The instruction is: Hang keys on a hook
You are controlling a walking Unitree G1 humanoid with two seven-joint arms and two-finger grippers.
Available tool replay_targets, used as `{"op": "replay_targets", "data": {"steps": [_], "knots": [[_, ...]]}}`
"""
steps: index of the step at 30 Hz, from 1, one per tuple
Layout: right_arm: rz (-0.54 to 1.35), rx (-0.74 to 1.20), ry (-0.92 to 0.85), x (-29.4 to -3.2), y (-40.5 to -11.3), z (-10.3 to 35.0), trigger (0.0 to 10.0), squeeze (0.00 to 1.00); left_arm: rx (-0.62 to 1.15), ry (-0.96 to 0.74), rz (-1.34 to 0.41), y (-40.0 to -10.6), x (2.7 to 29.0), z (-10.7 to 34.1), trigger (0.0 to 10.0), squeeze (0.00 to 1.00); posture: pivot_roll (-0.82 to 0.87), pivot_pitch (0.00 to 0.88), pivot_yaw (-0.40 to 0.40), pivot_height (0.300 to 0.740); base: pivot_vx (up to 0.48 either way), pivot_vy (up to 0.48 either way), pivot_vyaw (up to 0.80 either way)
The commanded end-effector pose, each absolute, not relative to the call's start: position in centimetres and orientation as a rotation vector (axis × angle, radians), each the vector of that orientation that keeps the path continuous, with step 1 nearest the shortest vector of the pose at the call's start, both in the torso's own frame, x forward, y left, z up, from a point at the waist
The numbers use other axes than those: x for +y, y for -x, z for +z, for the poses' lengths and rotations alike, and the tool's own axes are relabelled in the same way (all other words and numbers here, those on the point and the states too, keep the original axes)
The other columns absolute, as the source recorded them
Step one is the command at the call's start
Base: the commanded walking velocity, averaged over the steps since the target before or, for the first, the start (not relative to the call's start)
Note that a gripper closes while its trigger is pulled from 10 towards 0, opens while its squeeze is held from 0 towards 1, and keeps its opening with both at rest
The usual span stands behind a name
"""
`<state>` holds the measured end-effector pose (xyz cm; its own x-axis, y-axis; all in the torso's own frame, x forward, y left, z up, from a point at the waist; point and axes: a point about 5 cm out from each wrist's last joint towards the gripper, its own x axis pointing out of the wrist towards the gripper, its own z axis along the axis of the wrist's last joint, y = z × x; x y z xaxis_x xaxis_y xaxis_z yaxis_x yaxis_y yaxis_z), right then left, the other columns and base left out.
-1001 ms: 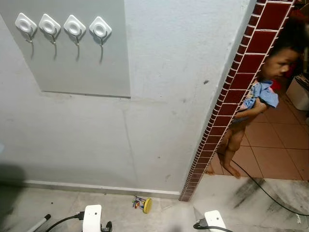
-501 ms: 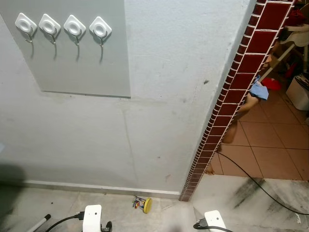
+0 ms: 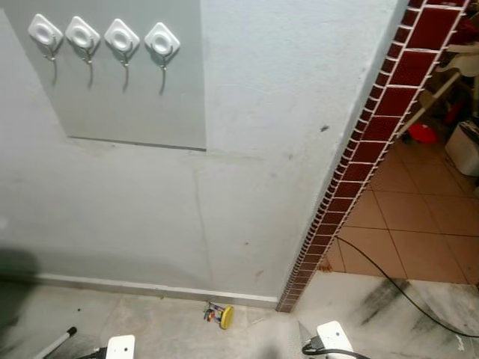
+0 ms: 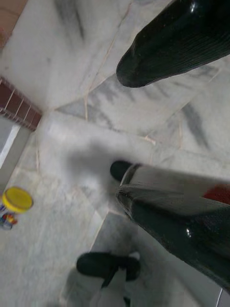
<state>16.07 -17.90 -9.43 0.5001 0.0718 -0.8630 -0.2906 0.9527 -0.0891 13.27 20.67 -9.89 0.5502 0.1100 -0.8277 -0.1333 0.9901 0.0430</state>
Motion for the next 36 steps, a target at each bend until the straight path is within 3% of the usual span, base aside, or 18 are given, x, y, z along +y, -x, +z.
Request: {"op": "replay_targets", "data": {"steps": [1, 25, 36], "knots": [[0.215, 1.026, 0.244, -18.18, -16.06, -9.40, 10.0, 0.00, 0.974, 0.024, 0.145, -13.41, 20.83, -9.82, 10.0, 0.00, -0.05, 0.000, -0.013, 0.740, 0.000, 0.000, 0.00], [0.261, 1.020, 0.261, -17.91, -16.07, -9.39, 10.0, 0.00, 0.959, 0.015, 0.145, -13.78, 20.90, -9.66, 10.0, 0.00, -0.05, 0.000, -0.011, 0.740, 0.000, 0.000, 0.00], [0.277, 1.017, 0.256, -17.63, -16.17, -9.37, 10.0, 0.00, 0.962, 0.003, 0.142, -13.78, 21.05, -9.64, 10.0, 0.00, -0.05, 0.000, -0.011, 0.740, 0.000, 0.000, 0.62]]}}
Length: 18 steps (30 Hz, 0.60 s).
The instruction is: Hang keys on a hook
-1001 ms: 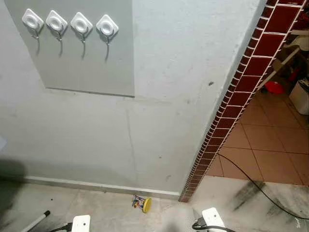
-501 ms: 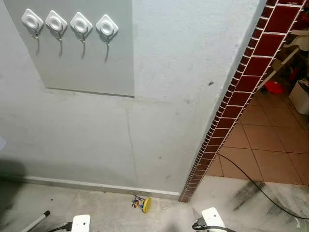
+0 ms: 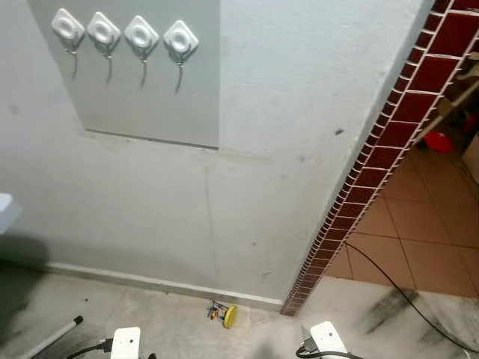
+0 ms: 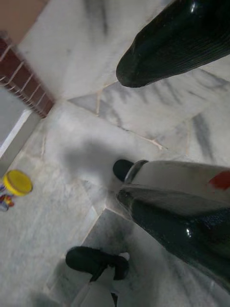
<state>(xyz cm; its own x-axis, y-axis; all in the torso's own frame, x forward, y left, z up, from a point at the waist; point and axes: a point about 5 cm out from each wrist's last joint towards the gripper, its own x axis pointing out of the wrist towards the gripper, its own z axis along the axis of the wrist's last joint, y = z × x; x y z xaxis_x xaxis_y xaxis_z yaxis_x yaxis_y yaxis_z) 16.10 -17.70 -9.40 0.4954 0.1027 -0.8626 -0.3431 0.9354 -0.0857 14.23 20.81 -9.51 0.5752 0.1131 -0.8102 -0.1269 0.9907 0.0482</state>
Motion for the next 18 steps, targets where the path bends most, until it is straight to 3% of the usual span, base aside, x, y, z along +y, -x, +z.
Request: {"op": "replay_targets", "data": {"steps": [1, 18], "knots": [[0.278, 1.017, 0.256, -17.62, -16.17, -9.37, 10.0, 0.00, 0.962, 0.003, 0.142, -13.78, 21.06, -9.64, 10.0, 0.00, -0.05, 0.000, -0.011, 0.740, 0.000, 0.000, 0.80], [0.291, 1.024, 0.263, -17.81, -16.04, -9.40, 10.0, 0.00, 0.974, -0.003, 0.127, -13.65, 20.88, -9.73, 10.0, 0.00, -0.05, 0.000, -0.015, 0.740, 0.000, 0.000, 0.80]]}}
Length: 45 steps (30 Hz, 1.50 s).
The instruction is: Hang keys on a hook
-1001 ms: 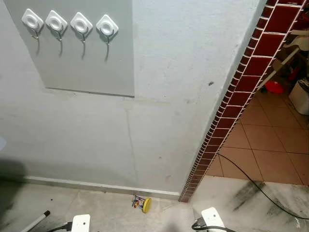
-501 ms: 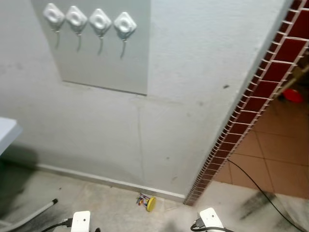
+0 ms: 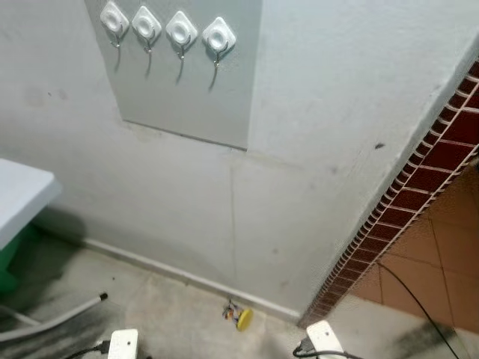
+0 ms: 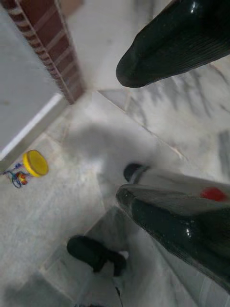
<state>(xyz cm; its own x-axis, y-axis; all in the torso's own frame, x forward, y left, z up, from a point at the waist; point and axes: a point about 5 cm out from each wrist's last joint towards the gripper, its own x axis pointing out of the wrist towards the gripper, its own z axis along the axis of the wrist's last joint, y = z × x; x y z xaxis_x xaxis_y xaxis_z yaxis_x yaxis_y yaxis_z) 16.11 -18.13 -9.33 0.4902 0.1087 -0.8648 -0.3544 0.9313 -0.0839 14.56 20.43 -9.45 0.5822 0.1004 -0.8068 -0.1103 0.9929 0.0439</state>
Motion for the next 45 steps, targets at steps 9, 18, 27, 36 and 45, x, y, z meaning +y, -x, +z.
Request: {"op": "replay_targets", "data": {"steps": [9, 18, 27, 36, 45], "knots": [[0.289, 1.030, 0.245, -17.9, -16.0, -9.4, 10.0, 1.00, 0.978, -0.007, 0.122, -13.6, 20.8, -9.8, 10.0, 0.00, -0.05, 0.000, -0.017, 0.740, 0.000, 0.000, 0.80], [0.291, 1.033, 0.247, -17.9, -15.9, -9.4, 10.0, 1.00, 0.979, -0.006, 0.122, -13.5, 20.8, -9.8, 10.0, 0.00, -0.05, 0.000, -0.018, 0.740, 0.000, 0.000, 0.80], [0.301, 1.032, 0.248, -17.9, -15.8, -9.5, 10.0, 0.00, 0.986, 0.000, 0.126, -13.1, 20.7, -9.9, 10.0, 0.00, -0.05, 0.000, -0.020, 0.740, 0.000, 0.000, 0.80], [0.303, 1.034, 0.241, -17.8, -15.7, -9.5, 10.0, 0.00, 0.990, 0.010, 0.136, -13.0, 20.7, -10.0, 10.0, 0.00, -0.04, 0.000, -0.022, 0.740, 0.000, 0.000, 0.80], [0.317, 0.990, 0.222, -17.3, -16.6, -9.1, 10.0, 0.00, 0.923, 0.009, 0.116, -14.6, 20.8, -9.3, 10.0, 0.00, -0.04, 0.000, -0.024, 0.740, 0.000, 0.000, 0.80]]}}
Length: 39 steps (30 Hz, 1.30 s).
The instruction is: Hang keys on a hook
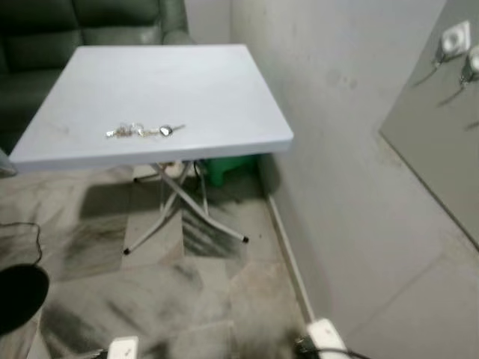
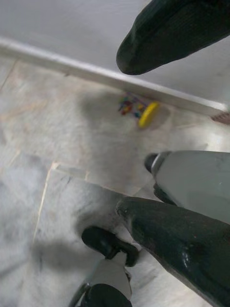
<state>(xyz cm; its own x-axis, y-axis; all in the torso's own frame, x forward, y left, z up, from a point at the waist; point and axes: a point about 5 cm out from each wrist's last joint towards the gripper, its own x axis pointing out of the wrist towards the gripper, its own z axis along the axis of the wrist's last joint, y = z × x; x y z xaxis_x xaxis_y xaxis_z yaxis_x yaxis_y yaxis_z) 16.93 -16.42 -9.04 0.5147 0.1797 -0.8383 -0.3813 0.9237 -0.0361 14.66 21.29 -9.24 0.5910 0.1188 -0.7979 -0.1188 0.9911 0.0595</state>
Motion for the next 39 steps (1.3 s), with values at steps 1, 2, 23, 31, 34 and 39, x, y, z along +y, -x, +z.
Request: {"op": "replay_targets", "data": {"steps": [1, 2, 23, 31, 34, 39], "knots": [[0.320, 0.973, 0.220, -17.2, -17.0, -8.9, 10.0, 0.00, 0.903, 0.001, 0.102, -15.1, 20.7, -9.1, 10.0, 0.00, -0.04, 0.000, -0.022, 0.740, 0.000, 0.000, 0.80], [0.319, 0.965, 0.217, -17.2, -17.2, -8.8, 10.0, 0.00, 0.894, 0.004, 0.100, -15.4, 20.8, -9.0, 10.0, 0.00, -0.04, 0.000, -0.021, 0.740, 0.000, 0.000, 0.80], [0.286, 0.956, 0.144, -17.2, -17.2, -8.8, 10.0, 0.00, 0.870, 0.087, 0.148, -15.8, 20.8, -8.8, 10.0, 0.00, -0.04, 0.000, -0.021, 0.740, 0.000, 0.174, 0.34], [0.279, 0.954, 0.127, -17.2, -17.1, -8.8, 10.0, 0.00, 0.865, 0.090, 0.150, -15.8, 20.9, -8.8, 10.0, 0.00, -0.05, 0.000, -0.019, 0.740, 0.000, 0.476, 0.00], [0.279, 0.954, 0.123, -17.2, -17.1, -8.8, 10.0, 0.00, 0.861, 0.091, 0.151, -15.9, 20.9, -8.7, 10.0, 0.00, -0.05, 0.000, -0.020, 0.740, 0.000, 0.476, 0.00], [0.279, 0.955, 0.119, -17.2, -17.1, -8.9, 10.0, 0.00, 0.859, 0.094, 0.153, -16.0, 20.9, -8.7, 10.0, 0.00, -0.05, 0.000, -0.020, 0.740, 0.000, 0.476, 0.00]]}}
